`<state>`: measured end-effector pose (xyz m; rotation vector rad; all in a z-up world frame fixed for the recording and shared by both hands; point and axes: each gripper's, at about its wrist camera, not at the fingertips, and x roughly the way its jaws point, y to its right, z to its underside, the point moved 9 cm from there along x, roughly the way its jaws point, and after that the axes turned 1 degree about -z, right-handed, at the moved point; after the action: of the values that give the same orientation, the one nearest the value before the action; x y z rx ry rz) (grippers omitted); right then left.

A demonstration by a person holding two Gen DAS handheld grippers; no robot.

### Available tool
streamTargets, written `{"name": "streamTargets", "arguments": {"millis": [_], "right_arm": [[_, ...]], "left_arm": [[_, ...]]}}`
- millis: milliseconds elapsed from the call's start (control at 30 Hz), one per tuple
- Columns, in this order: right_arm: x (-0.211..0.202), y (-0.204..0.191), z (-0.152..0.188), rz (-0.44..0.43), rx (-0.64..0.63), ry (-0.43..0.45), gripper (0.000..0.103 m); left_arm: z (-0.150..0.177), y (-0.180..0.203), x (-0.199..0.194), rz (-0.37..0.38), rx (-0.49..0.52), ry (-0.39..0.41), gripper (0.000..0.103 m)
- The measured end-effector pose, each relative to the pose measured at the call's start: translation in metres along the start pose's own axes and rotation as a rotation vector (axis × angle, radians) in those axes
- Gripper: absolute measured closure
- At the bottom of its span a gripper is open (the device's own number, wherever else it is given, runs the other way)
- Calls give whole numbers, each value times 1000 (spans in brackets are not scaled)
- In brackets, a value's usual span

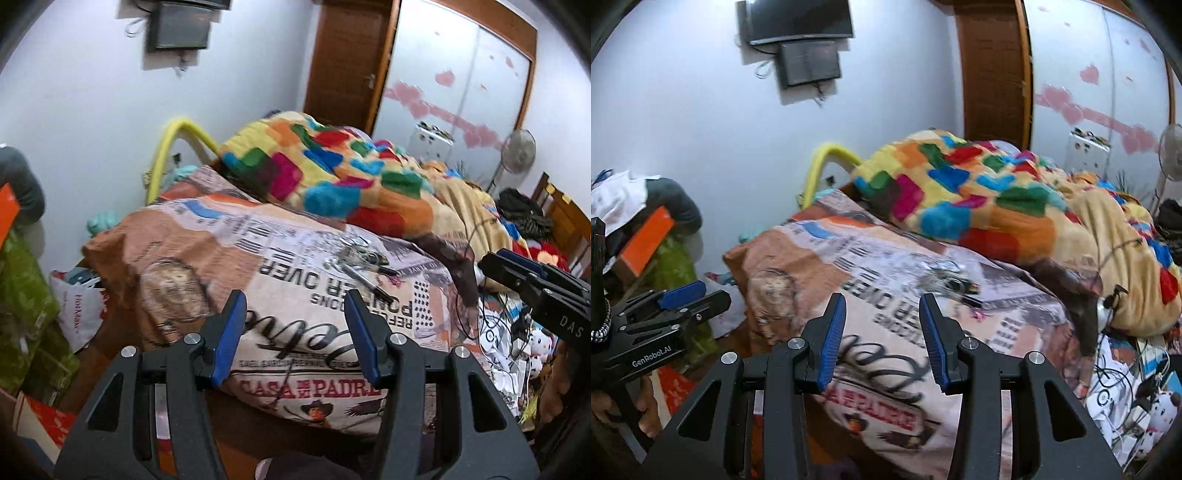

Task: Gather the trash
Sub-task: 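Move both open tools back over the items on the bed, then grasp the black marker with the right tool while the left tool grasps the clear plastic bag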

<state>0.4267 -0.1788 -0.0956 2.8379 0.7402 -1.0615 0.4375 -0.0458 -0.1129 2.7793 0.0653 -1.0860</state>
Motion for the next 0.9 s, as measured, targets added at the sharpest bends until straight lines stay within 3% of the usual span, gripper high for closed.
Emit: {"name": "streamTargets", "arguments": {"millis": [467,700,900], "right_arm": [[77,96,44,81,77,-172,65],[128,111,69,73,53,-273,65],[178,111,76,25,31,-330,65]], "left_arm": [[12,58,135,87,88,-172,49],[30,71,194,104,125,-248,49],[40,62,226,115,100,-284,49]]}}
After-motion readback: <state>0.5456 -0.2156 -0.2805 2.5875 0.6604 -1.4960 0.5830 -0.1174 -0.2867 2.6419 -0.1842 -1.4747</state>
